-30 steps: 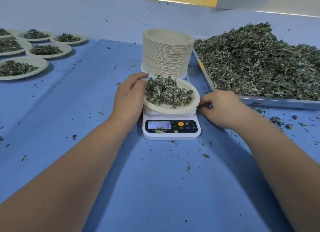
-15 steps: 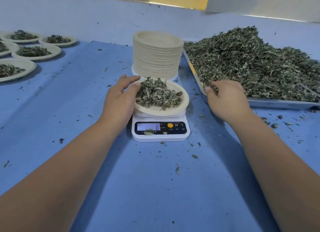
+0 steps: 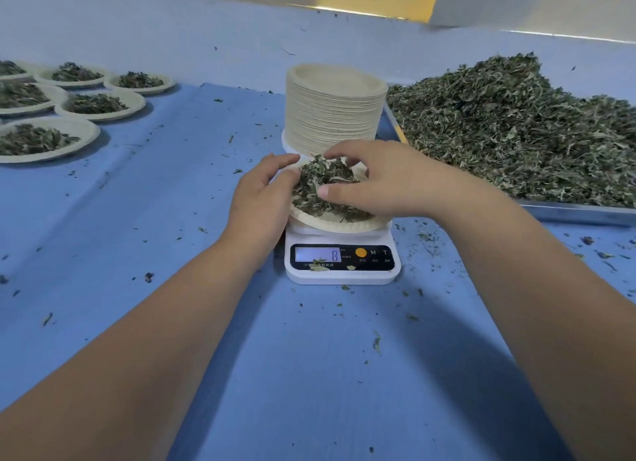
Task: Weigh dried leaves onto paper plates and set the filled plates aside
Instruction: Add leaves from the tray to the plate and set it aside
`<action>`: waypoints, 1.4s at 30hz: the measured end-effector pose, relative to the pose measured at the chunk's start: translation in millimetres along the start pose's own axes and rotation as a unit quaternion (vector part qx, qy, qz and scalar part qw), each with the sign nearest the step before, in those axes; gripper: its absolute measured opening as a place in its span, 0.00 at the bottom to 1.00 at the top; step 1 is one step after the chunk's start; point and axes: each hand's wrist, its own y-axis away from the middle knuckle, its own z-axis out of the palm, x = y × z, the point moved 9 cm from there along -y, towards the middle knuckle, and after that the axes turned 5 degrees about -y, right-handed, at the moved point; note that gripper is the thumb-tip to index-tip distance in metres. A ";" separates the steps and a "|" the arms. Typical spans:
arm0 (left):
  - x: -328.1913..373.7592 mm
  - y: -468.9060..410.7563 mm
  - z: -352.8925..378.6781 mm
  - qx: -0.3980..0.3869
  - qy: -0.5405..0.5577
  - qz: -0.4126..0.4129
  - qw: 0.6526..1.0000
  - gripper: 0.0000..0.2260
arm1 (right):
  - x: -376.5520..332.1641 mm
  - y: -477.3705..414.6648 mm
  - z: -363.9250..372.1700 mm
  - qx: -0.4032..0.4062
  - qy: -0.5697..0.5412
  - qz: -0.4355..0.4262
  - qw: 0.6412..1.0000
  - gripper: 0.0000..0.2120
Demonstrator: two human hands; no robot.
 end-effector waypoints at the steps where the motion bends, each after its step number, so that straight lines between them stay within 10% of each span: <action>1: -0.4 0.0 -0.1 0.001 0.002 -0.005 1.000 0.16 | -2.4 -2.5 2.7 -0.012 0.013 0.000 1.000 0.30; 8: 1.1 0.2 -0.3 0.008 0.000 -0.005 1.000 0.18 | -8.1 -16.8 1.4 0.033 -0.006 -0.007 0.999 0.15; 18: -4.0 -4.6 -8.4 0.042 0.005 -0.013 0.999 0.16 | -24.8 -42.7 17.1 -0.003 0.063 -0.037 0.997 0.17; 24: -2.5 -4.6 -10.0 0.056 -0.012 -0.006 0.998 0.15 | -29.0 -41.2 -3.9 0.092 0.002 -0.073 0.993 0.03; 42: 3.6 -4.0 -3.7 0.037 -0.037 0.026 0.998 0.14 | 5.4 0.2 -32.3 0.279 -0.229 -0.086 0.929 0.04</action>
